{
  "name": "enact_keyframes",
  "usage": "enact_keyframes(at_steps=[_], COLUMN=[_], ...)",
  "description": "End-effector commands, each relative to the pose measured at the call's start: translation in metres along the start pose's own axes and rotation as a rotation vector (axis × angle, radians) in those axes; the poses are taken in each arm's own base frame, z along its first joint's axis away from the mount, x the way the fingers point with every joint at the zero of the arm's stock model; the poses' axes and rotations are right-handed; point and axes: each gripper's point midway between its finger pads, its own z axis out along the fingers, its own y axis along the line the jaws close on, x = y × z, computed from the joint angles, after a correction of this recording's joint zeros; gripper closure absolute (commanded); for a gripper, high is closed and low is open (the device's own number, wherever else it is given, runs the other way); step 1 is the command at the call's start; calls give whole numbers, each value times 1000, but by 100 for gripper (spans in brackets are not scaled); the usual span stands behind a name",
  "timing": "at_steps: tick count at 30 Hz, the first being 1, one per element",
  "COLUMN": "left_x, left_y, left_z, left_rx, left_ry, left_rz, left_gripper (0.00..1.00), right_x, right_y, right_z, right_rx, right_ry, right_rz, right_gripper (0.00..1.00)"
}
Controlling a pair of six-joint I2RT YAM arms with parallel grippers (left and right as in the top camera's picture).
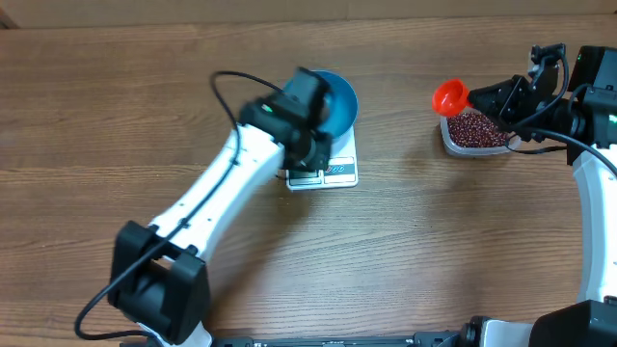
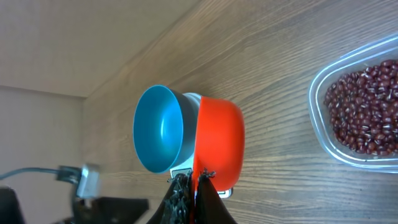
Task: Scoop item into bowl and weigh 150g on scale
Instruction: 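Move the left gripper down to the scale's buttons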
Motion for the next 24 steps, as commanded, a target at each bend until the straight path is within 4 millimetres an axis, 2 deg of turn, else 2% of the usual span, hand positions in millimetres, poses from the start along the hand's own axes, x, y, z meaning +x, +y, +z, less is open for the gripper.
enact_keyframes(at_steps=[1,6,13,18,24], left_x=[6,0,2,-5,-5], left_y=[-6,-8,-4,-8,-6], left_z=[12,33,59,69,81], left_rx=[-87,-162,-148,-136,-154], left_ry=[-62,-183,-245,-309,-300], left_rz=[60,107,188,312,390], left_gripper=[96,96,96,96,96], right_x=[-2,-1,-1,-1,0], right_y=[1,1,-3,-3,-3], right_z=[-3,-3,-3,-3,-3], right_rx=[3,5,24,24,26], right_ry=[-9,-7,-8,-7,-3], right_rz=[-13,-11,-6,-6,-2], right_gripper=[96,96,96,96,96])
